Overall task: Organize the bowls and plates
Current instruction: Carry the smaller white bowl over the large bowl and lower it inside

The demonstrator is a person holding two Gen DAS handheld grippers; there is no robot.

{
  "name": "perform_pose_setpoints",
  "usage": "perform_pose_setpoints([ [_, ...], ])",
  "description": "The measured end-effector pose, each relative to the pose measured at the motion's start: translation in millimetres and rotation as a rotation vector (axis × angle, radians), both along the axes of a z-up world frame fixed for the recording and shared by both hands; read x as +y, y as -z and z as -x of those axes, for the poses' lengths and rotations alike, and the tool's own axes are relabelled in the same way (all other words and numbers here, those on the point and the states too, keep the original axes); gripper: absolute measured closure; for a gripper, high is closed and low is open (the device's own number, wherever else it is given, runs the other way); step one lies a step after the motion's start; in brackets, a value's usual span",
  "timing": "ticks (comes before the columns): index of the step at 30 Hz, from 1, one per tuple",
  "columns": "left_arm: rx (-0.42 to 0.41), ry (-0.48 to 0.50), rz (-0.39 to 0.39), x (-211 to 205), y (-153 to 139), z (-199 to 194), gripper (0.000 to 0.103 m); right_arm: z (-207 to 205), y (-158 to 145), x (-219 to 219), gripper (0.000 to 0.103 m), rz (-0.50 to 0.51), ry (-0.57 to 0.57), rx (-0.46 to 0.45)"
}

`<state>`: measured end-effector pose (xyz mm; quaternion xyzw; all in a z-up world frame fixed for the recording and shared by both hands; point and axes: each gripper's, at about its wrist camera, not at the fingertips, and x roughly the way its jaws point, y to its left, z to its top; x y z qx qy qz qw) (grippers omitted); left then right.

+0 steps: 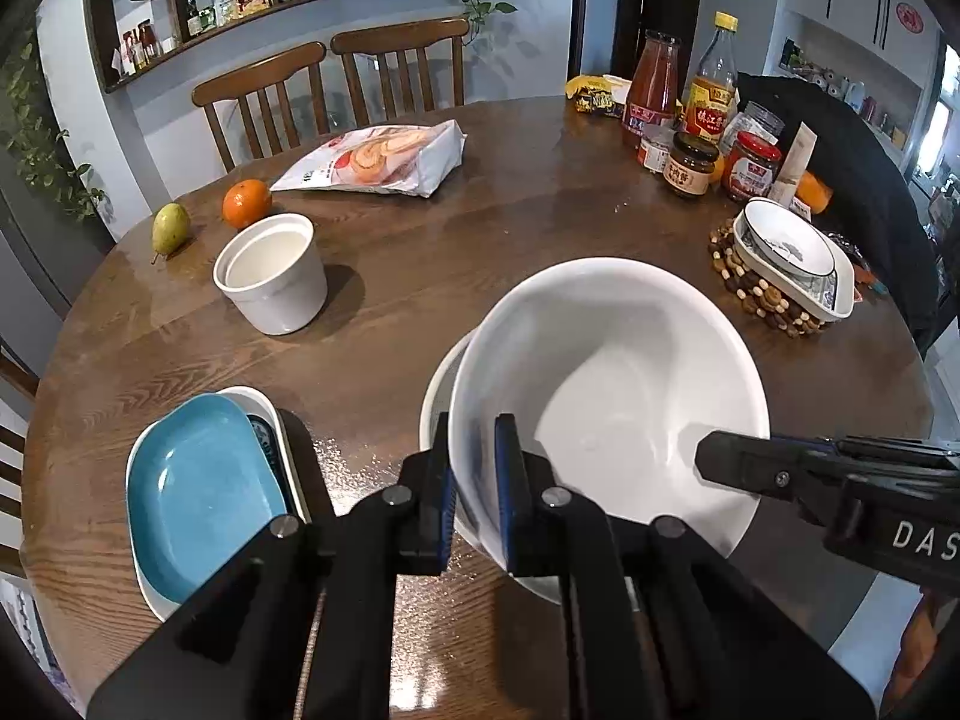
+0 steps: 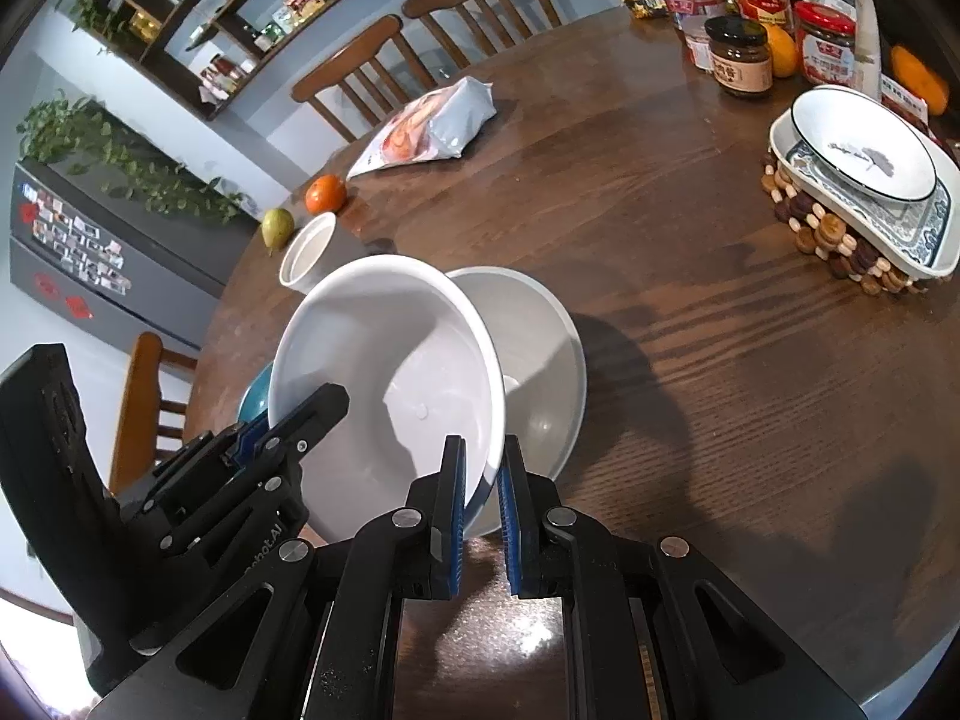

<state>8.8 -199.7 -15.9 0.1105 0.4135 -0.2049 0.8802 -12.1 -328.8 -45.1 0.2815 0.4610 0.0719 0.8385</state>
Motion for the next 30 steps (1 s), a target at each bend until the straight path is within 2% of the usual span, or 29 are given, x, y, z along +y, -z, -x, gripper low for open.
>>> perform_pose_setpoints([
  [30, 0.035, 0.01, -0.045, -9.3, 15.0, -7.7, 0.092, -3.5, 4.4, 3.7, 0.089, 0.07, -0.001, 0.026],
])
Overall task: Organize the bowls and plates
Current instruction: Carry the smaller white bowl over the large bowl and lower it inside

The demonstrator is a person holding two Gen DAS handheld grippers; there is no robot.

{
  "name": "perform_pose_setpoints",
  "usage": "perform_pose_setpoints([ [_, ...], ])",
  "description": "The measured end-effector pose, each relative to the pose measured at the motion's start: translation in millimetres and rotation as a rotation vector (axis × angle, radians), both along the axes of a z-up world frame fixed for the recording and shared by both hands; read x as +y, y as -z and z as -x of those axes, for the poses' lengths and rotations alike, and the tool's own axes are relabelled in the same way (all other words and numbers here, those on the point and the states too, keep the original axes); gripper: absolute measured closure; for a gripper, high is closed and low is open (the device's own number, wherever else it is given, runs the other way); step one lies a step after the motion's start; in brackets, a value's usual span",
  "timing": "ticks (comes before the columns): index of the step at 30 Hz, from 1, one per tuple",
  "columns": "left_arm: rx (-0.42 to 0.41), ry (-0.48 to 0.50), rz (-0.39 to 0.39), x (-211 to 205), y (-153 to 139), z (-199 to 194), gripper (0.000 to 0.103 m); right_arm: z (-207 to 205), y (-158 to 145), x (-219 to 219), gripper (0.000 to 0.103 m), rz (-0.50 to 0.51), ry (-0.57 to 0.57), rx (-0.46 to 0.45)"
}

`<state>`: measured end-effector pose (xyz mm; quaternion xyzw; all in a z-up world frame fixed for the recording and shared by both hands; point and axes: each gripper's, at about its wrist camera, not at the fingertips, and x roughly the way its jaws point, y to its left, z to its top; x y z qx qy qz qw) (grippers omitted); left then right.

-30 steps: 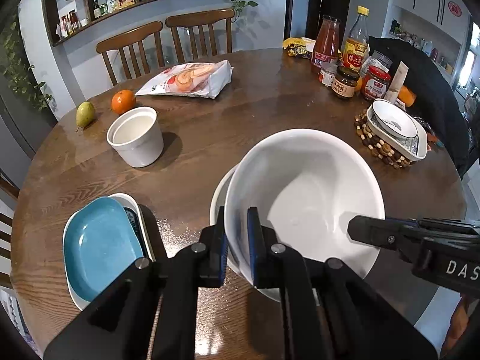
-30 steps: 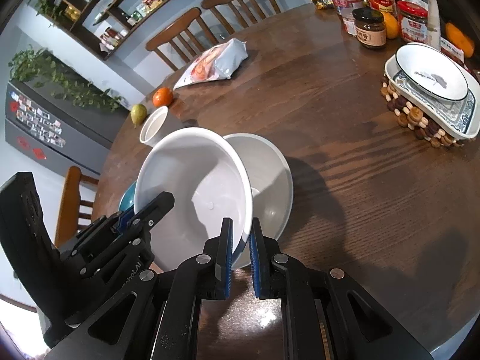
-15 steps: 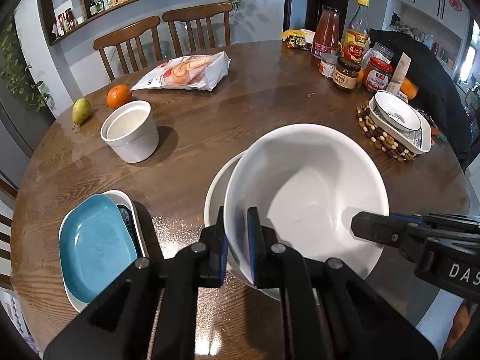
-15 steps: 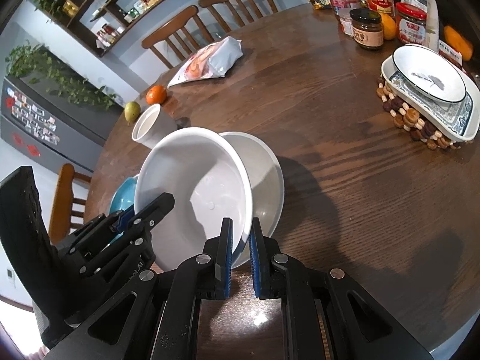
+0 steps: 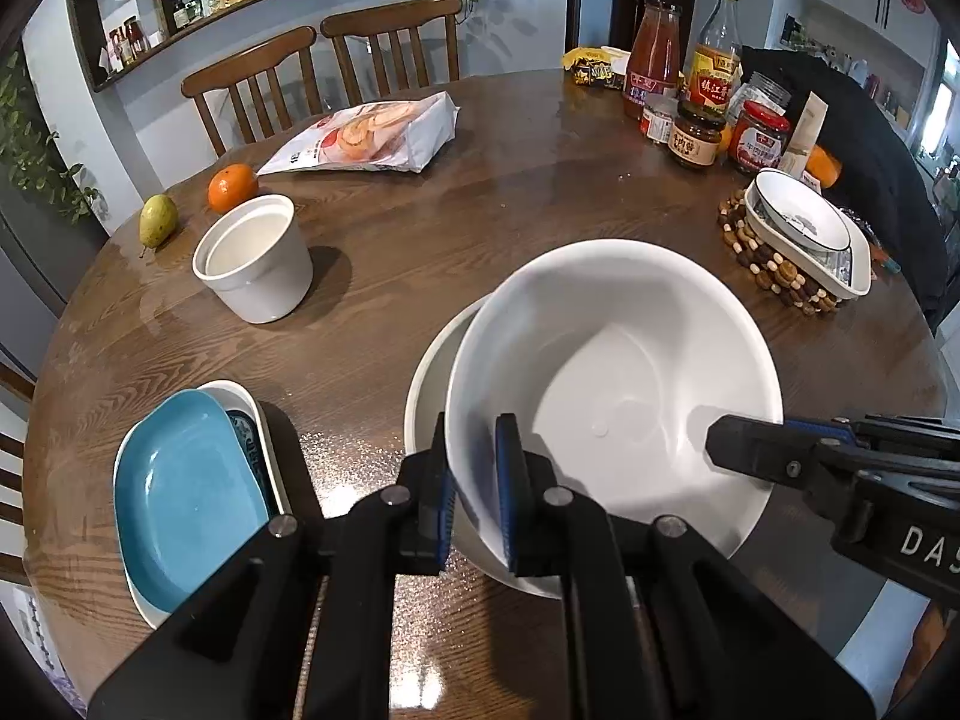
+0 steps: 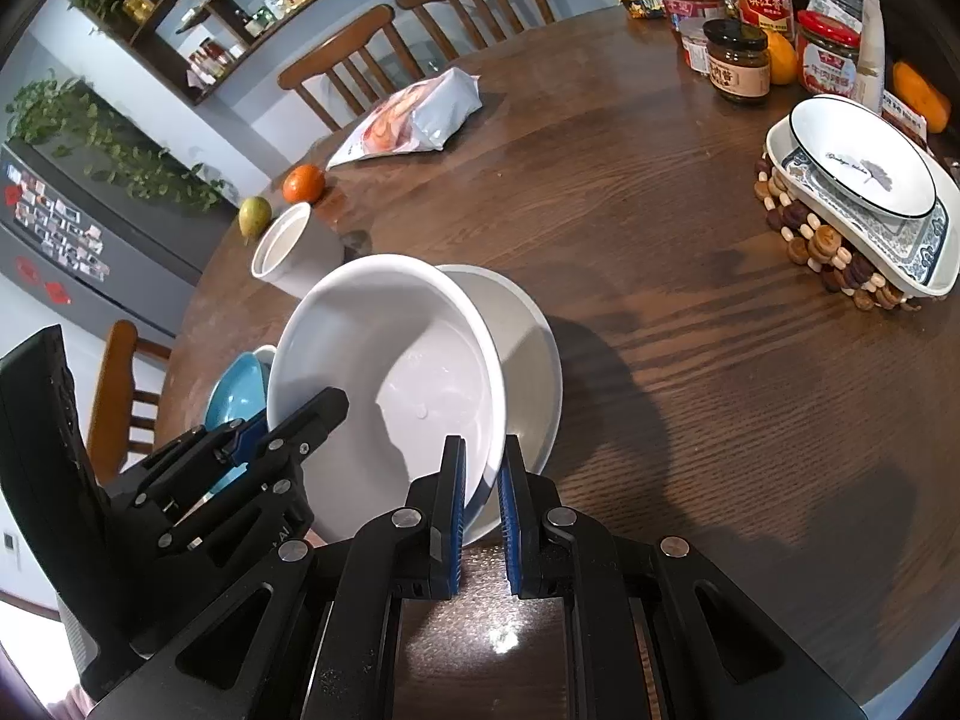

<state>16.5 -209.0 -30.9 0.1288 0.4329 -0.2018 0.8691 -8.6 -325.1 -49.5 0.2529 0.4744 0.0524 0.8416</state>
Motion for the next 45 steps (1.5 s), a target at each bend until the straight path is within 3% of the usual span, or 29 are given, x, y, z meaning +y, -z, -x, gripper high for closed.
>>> perform_pose_setpoints([
  [45, 0.036, 0.017, -0.058, -6.4, 17.7, -9.4, 0.089, -11.6, 7.1, 10.4, 0.089, 0.085, -0.014, 0.041],
])
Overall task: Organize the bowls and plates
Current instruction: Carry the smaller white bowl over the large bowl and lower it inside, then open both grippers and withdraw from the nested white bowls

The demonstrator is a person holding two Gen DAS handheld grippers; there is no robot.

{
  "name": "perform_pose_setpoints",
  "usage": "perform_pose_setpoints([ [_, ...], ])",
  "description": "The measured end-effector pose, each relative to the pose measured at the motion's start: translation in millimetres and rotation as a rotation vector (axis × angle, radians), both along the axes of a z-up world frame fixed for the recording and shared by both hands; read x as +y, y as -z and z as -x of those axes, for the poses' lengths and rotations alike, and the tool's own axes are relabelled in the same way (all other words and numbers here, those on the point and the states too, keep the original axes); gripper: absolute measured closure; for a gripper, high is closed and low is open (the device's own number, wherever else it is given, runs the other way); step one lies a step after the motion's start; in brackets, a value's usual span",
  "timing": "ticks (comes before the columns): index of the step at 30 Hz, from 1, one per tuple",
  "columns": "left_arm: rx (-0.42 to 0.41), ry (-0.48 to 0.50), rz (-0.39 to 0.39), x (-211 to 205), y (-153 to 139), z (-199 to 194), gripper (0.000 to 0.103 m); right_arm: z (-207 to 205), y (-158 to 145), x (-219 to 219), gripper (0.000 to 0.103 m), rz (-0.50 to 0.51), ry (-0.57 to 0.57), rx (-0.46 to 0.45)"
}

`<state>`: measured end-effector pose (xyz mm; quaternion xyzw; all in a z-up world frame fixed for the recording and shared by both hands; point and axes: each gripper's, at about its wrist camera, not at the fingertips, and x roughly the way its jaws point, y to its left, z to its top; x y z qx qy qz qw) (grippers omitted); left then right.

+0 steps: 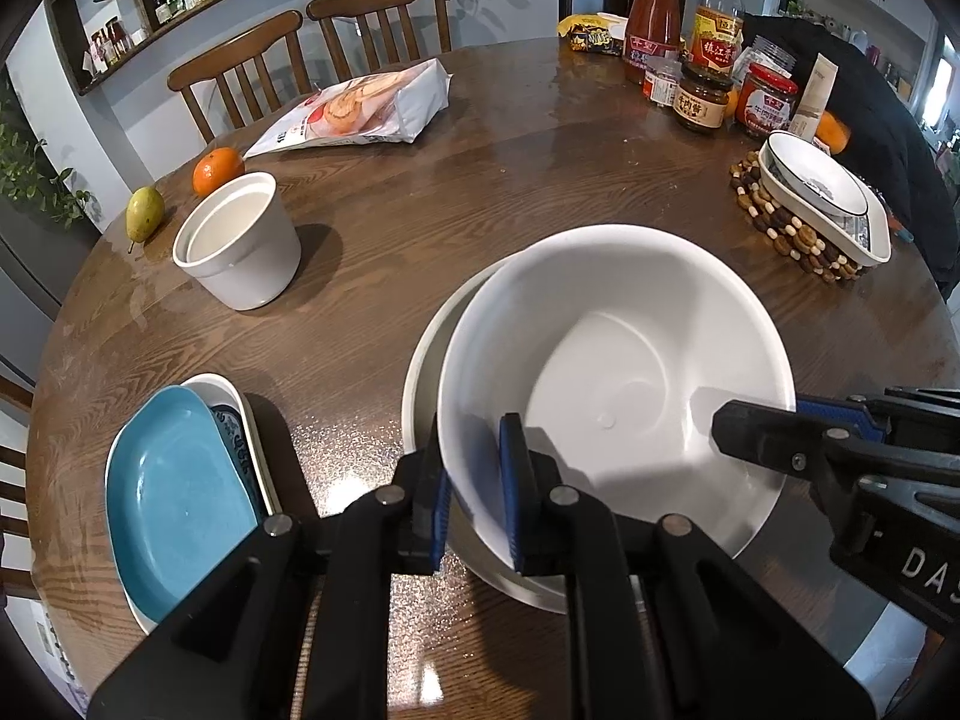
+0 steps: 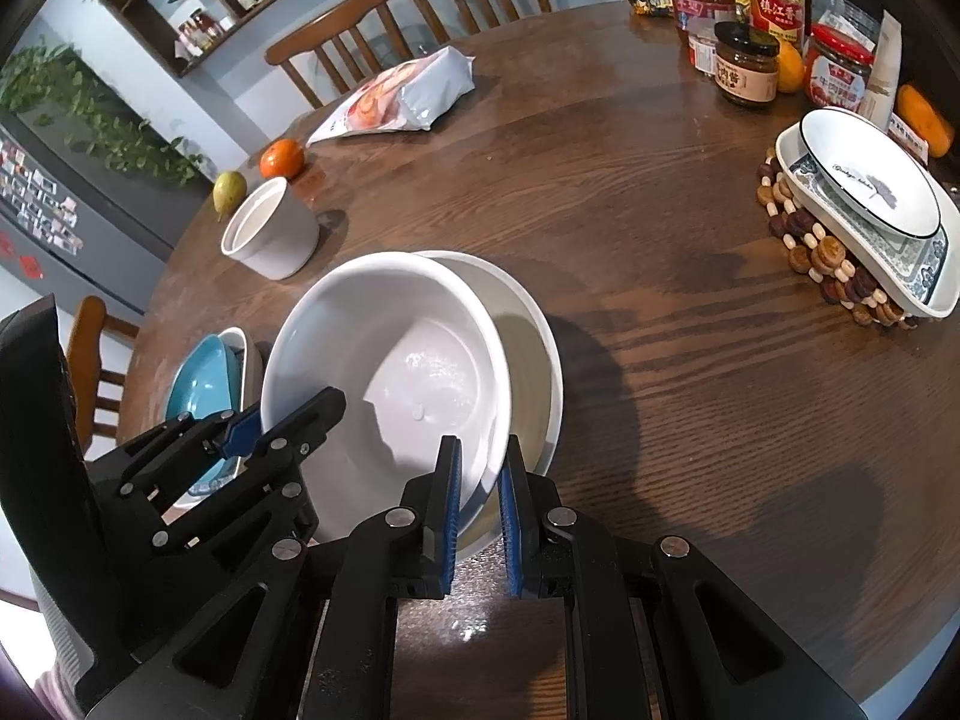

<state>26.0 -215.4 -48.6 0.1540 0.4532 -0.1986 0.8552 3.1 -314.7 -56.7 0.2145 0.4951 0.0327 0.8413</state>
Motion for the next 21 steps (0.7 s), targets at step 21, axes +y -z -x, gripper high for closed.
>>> perform_pose_setpoints([
  [21, 0.018, 0.022, 0.023, -4.6, 0.6, 4.2, 0.072, 4.2, -5.0, -3.5, 0.089, 0.007, 0.016, -0.019],
])
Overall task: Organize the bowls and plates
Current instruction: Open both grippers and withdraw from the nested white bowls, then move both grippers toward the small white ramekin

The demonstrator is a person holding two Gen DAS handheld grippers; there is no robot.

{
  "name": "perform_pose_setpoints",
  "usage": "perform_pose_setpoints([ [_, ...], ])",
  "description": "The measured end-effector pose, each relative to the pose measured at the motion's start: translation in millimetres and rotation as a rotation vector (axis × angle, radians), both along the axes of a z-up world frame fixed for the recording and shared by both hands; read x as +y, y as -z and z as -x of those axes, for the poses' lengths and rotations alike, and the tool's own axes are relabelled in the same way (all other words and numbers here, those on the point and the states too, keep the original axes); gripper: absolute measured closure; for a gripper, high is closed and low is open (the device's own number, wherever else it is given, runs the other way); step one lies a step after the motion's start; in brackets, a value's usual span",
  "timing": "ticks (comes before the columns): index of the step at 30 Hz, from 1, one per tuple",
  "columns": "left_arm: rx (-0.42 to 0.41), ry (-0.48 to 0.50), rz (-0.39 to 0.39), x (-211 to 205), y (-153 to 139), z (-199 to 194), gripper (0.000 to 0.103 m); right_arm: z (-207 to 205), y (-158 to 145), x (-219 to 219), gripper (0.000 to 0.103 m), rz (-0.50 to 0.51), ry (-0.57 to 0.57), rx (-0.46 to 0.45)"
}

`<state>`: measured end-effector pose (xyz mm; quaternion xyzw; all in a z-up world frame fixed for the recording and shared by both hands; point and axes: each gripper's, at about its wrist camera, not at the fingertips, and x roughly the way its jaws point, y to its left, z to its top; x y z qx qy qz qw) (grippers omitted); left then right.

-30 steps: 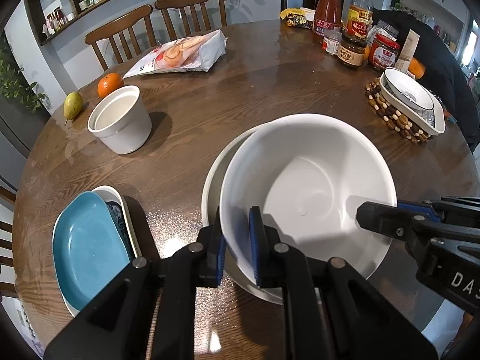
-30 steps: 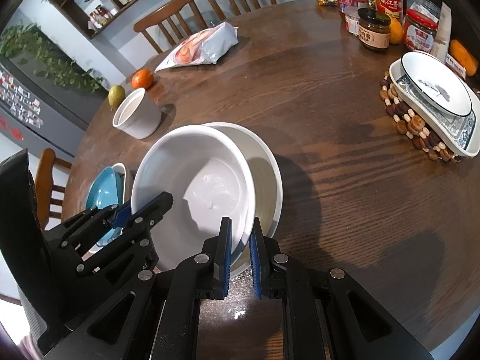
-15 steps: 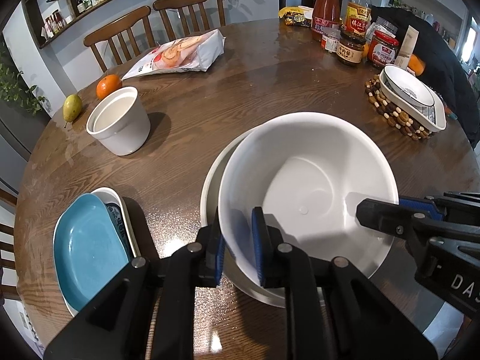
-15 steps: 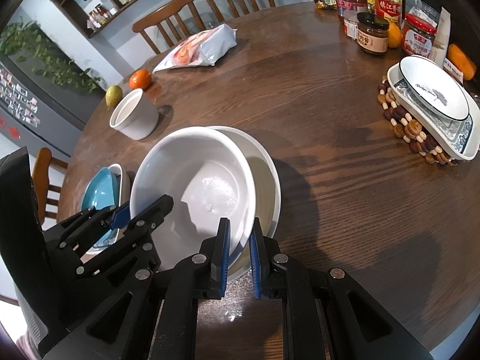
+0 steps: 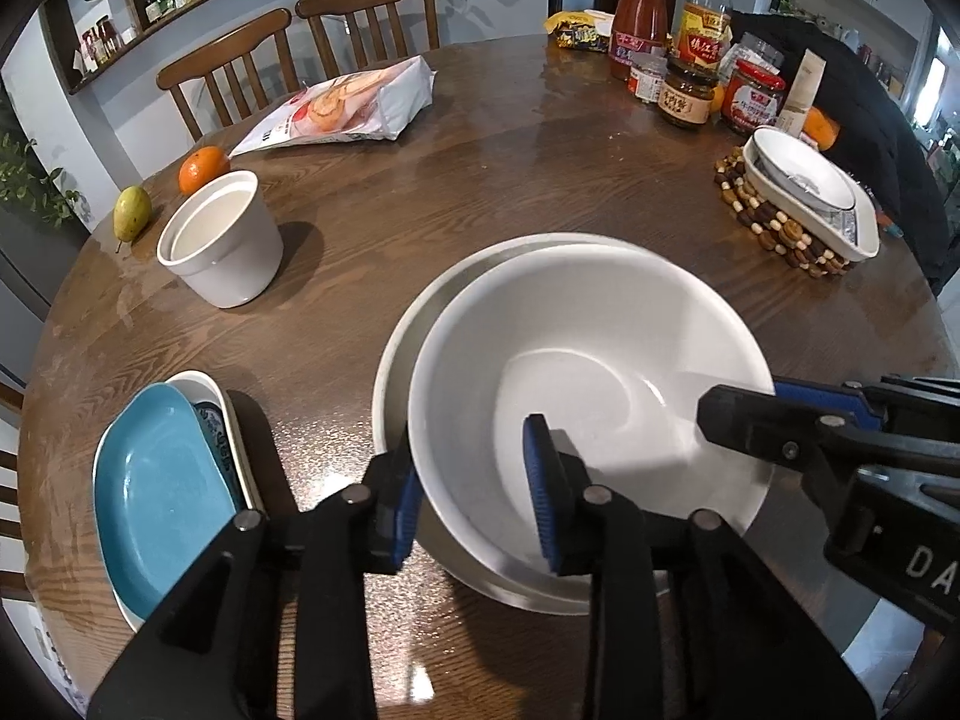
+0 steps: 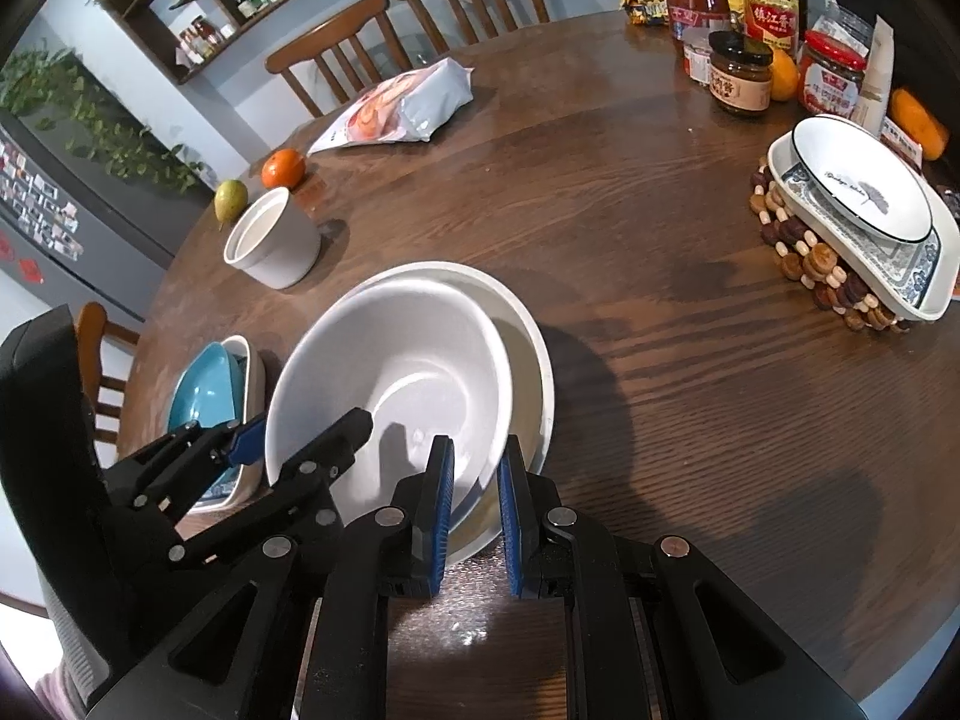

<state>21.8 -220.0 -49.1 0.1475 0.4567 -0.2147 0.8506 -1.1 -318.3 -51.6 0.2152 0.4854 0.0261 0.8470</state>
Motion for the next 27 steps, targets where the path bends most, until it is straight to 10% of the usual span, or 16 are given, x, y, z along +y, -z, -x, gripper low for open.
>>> perform_pose_setpoints([
  [14, -0.054, -0.003, 0.049, 5.3, -18.1, 9.9, 0.045, 8.4, -18.4, -4.5, 0.085, -0.001, 0.02, -0.083],
  [19, -0.074, -0.023, 0.053, 12.6, -24.6, 11.8, 0.029, 14.5, -23.9, -5.0, 0.051, 0.005, 0.036, -0.104],
  [27, -0.09, -0.078, 0.057, 30.3, -32.5, 13.1, 0.019, 19.7, -37.0, -5.3, 0.047, 0.002, 0.03, -0.148],
])
